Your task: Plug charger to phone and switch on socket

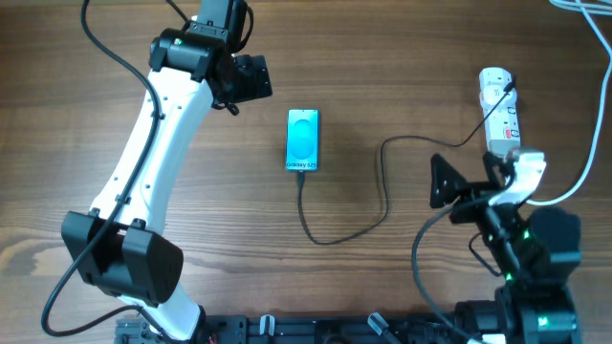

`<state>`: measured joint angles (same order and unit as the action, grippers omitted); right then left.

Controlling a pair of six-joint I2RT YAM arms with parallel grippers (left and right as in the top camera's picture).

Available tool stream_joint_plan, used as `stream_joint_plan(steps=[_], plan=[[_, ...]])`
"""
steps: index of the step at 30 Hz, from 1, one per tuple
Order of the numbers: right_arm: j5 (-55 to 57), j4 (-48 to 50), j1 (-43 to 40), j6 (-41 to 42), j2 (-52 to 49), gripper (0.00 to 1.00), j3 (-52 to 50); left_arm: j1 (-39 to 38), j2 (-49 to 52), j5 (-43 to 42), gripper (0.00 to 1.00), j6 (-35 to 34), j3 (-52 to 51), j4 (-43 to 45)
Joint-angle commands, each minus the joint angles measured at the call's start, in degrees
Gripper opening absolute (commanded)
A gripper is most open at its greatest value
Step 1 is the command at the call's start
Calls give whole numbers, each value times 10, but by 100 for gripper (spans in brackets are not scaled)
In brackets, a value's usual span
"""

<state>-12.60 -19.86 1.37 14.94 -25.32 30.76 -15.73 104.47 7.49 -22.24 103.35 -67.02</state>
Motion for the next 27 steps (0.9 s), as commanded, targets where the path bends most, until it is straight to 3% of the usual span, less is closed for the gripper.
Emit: stream_joint_plan(steps=[1, 27], plan=[[10, 19, 3, -50, 71, 100, -20, 2, 5, 5, 100, -7, -3, 1], [41, 163, 3, -75, 217, 100, -166, 2, 5, 5, 100, -7, -3, 1]])
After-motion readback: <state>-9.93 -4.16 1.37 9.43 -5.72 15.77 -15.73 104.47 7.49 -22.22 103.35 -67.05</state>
